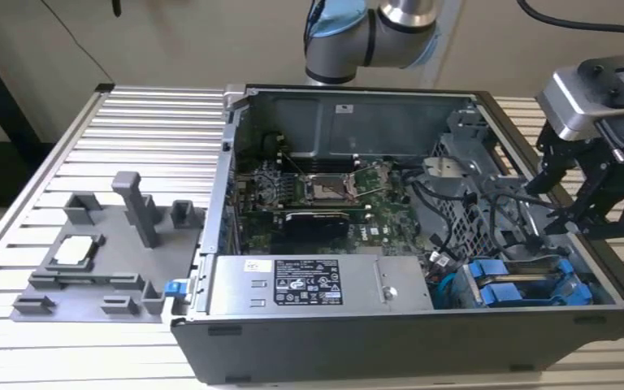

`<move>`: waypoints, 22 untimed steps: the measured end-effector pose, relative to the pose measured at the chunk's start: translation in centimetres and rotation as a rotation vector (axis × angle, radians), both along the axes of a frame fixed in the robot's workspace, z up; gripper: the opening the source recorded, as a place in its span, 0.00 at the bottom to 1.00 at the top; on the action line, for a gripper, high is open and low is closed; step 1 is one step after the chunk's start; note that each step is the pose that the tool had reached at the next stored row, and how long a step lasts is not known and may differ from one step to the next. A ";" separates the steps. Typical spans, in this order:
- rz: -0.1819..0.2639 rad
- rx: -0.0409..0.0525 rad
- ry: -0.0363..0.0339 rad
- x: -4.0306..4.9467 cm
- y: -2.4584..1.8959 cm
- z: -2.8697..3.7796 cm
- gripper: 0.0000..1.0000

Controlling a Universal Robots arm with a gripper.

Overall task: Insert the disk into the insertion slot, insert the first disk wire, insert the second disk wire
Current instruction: 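Insert the first disk wire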

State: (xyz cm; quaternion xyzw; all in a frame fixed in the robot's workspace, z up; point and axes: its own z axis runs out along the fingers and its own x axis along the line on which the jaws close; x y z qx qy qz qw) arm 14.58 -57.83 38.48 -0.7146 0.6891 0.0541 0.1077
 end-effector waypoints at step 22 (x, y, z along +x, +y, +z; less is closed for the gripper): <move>0.033 0.0236 0.0753 3.44 -0.30 -0.17 0.53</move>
